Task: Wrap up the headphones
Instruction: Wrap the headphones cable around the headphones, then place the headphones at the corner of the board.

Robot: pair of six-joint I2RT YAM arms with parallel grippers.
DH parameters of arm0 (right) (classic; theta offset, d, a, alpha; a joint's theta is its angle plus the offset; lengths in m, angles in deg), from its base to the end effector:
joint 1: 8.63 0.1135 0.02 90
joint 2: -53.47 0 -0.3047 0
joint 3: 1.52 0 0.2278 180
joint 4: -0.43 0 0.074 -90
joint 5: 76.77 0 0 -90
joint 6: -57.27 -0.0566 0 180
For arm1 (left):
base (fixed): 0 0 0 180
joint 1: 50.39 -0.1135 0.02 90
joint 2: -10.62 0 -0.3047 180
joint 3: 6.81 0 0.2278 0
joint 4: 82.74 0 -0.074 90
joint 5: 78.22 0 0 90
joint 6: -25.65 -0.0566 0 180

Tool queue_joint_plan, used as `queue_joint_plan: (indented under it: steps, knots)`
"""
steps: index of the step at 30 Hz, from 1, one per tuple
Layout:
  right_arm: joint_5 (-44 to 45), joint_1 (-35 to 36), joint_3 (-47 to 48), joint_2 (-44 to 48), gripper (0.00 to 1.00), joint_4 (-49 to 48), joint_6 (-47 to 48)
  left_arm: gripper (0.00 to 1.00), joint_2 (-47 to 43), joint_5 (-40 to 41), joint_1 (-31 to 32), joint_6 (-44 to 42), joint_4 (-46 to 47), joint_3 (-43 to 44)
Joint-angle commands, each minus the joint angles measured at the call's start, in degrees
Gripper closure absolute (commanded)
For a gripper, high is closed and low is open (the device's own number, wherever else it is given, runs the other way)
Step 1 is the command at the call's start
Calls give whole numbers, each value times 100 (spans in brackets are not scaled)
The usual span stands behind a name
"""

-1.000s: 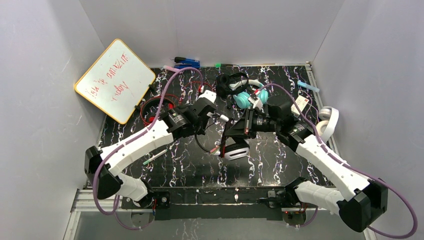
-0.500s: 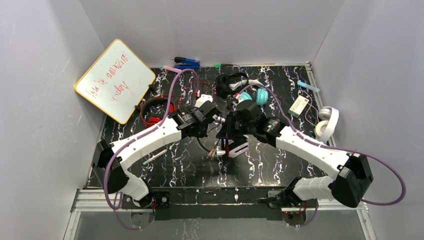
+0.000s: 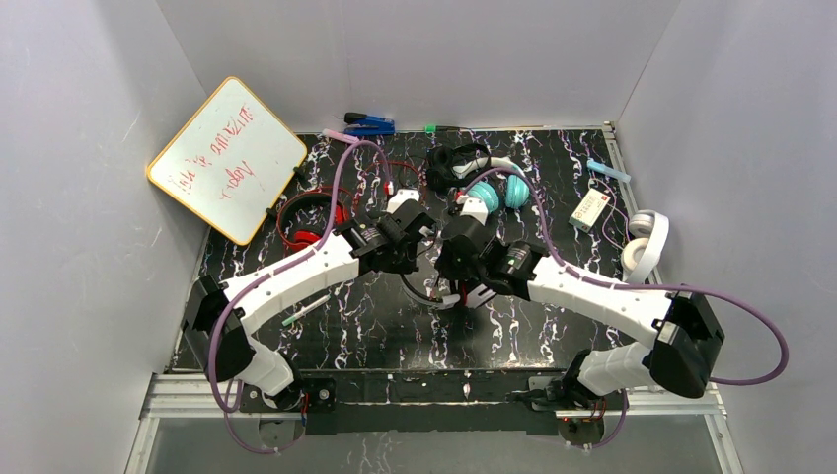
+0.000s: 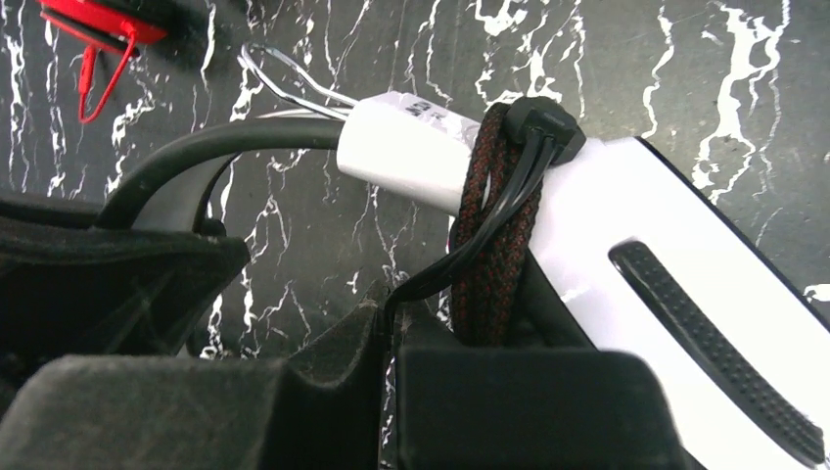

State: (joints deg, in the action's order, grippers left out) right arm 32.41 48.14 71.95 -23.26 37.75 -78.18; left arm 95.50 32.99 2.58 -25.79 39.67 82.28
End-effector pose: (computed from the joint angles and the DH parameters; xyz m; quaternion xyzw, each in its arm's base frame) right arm 0.1659 0.2193 0.3142 -0.0190 0.8982 0.2258 0.3766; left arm 0.1944 -0.2237 0.3320 0.0597 0.9330 -0.0994 0.3406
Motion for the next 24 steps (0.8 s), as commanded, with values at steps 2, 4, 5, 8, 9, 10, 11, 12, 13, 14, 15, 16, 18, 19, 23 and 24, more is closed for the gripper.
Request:
queue_joint_plan:
  steps: [2, 4, 5, 8, 9, 10, 11, 12, 13, 14, 15, 16, 18, 19, 23, 24]
  knots:
    - [898, 31, -320, 67, 99, -32, -42, 100, -613, -1053, -23, 868, 1250, 5]
    - [1172, 34, -370, 93, 99, -41, -89, 100, -696, -1313, -24, 1090, 1455, -75]
    - [1330, 39, -403, 111, 99, -45, -98, 100, -707, -1418, -24, 1287, 1479, -85]
    - [1663, 44, -498, 116, 99, -80, -3, 100, -695, -1691, -24, 1500, 1488, -9]
    - [1706, 37, -524, 115, 99, -100, 48, 100, -693, -1740, -19, 1554, 1476, 7]
    - [1716, 41, -535, 115, 99, -105, 98, 100, -701, -1745, -22, 1584, 1481, 22]
    - [1719, 52, -546, 122, 99, -125, 144, 100, -715, -1727, -20, 1603, 1465, 23]
    - [1735, 61, -565, 131, 99, -150, 208, 100, -732, -1681, -23, 1623, 1448, 35]
    - [1768, 66, -582, 144, 99, -174, 304, 100, -742, -1594, -24, 1659, 1399, 71]
    - [1884, 133, -582, 137, 99, -172, 410, 100, -745, -1507, -22, 1684, 1334, 115]
    - [2117, 211, -570, 109, 99, -106, 459, 100, -731, -1425, -23, 1684, 1260, 192]
    - [2277, 244, -535, 81, 99, 35, 446, 100, -716, -1371, -24, 1656, 1198, 265]
    - [2393, 251, -490, 56, 99, 280, 363, 100, -658, -1254, -24, 1582, 1090, 399]
    - [2295, 249, -466, 80, 99, 311, 387, 100, -635, -1213, -24, 1550, 1064, 427]
    - [843, 254, -450, 384, 89, 7, 886, 100, -529, -1063, -17, 1540, 1182, 219]
    - [586, 247, -473, 491, 88, -24, 885, 100, -506, -999, -23, 1540, 1242, 150]
